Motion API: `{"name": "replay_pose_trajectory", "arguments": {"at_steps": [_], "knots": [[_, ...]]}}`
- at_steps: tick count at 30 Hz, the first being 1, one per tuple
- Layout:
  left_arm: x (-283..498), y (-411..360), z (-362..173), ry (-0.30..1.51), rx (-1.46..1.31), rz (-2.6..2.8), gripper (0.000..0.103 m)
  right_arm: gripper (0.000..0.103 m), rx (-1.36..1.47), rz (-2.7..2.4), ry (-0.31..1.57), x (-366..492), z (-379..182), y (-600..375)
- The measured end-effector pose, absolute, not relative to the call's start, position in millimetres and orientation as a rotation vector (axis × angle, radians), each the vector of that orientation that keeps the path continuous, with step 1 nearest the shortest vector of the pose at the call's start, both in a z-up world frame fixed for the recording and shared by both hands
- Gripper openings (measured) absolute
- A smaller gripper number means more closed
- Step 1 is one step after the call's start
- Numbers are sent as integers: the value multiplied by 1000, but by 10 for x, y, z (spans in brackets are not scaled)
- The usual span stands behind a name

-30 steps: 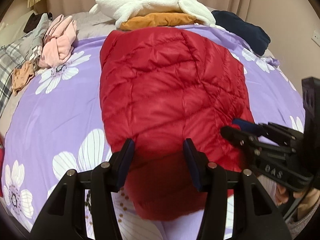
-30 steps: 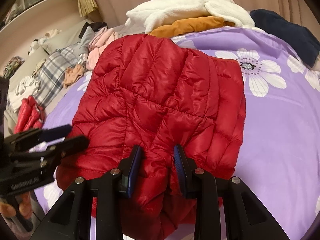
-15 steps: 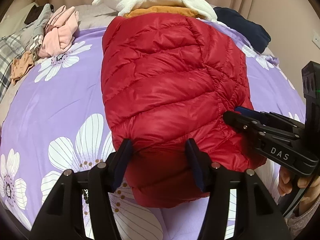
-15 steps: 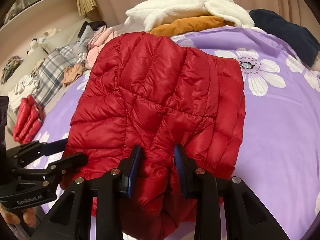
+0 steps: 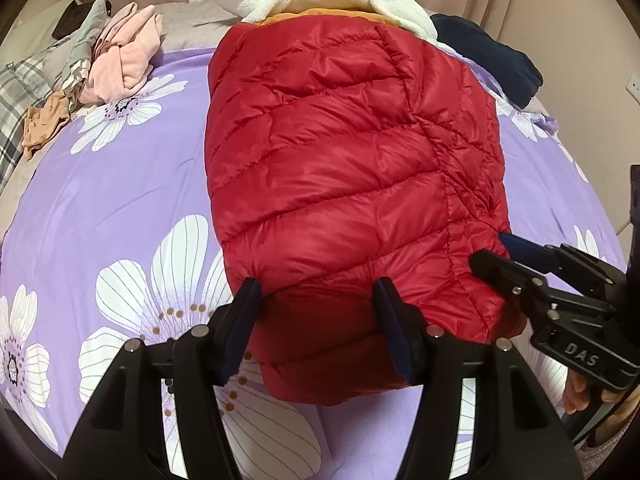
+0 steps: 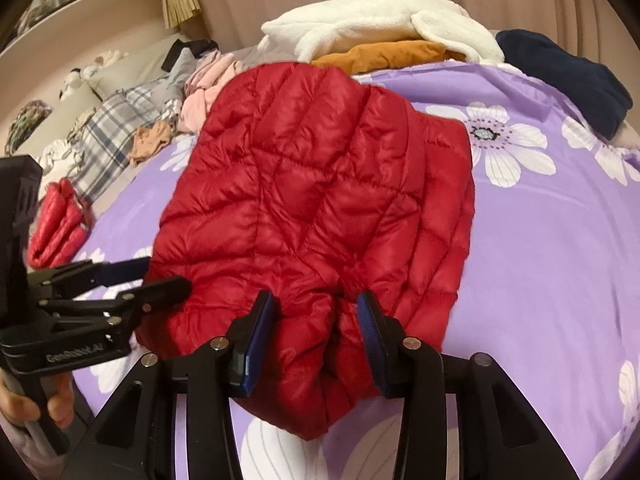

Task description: Fold large clothes

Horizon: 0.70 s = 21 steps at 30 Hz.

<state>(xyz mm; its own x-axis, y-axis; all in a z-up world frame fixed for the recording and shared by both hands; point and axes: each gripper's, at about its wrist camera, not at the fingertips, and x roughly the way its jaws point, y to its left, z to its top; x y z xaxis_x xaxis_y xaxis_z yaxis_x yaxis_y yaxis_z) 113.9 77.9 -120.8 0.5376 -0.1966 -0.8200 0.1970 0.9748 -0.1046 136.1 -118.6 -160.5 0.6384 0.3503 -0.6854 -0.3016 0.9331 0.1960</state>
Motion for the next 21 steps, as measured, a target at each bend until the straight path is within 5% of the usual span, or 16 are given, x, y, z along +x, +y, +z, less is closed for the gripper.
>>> {"name": "replay_pose_trajectory", "arguments": {"at_steps": [21], "knots": [[995, 809, -1267, 991, -1, -227, 68, 43, 95, 364, 812, 1339, -1623, -1204]]}}
